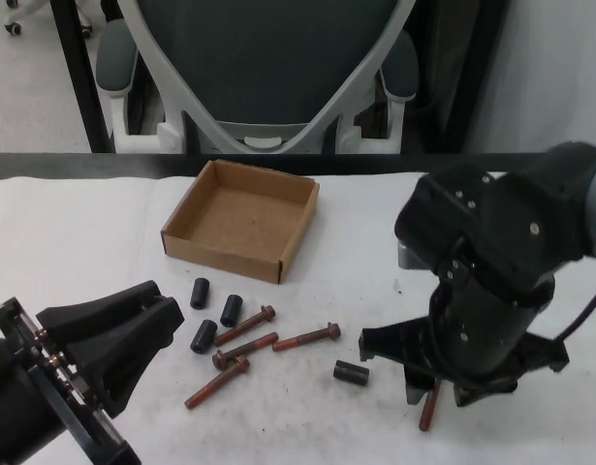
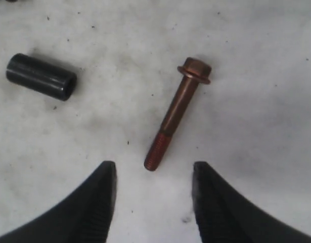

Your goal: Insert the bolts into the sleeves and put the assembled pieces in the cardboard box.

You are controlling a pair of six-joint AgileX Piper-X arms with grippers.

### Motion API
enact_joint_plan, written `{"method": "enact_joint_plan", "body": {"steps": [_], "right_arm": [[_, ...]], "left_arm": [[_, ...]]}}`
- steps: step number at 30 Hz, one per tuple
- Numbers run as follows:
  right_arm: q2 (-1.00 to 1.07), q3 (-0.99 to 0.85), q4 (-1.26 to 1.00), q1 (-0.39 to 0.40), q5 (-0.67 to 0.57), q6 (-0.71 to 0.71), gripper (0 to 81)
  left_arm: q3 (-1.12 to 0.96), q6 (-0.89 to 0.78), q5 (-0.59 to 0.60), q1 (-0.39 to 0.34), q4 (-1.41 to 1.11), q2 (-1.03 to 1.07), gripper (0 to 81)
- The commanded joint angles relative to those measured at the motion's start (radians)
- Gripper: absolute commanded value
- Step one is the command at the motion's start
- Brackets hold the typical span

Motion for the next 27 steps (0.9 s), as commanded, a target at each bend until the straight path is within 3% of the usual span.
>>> {"method": "enact_joint_plan", "body": {"steps": [1, 7, 15, 27], "right_arm": [[-0.013, 0.064, -0.123, -0.005, -0.014, 0.084, 45.0], [-0.013, 0.127, -0.265, -0.017, -0.014, 0.14, 45.0], [-0.013, 0.133, -0.263, -0.077, -0.036, 0.14, 45.0], [0.027, 0.133, -0.312, -0.087, -0.02, 0.132, 45.0]], "left_arm": [[-0.007, 0.032, 0.021, -0.001, -0.031, -0.01, 0.4], [-0.007, 0.137, 0.053, -0.001, -0.031, -0.01, 0.8], [-0.007, 0.233, 0.069, -0.001, 0.076, -0.045, 0.8], [-0.007, 0.257, 0.039, -0.001, 0.295, -0.219, 0.8]]}}
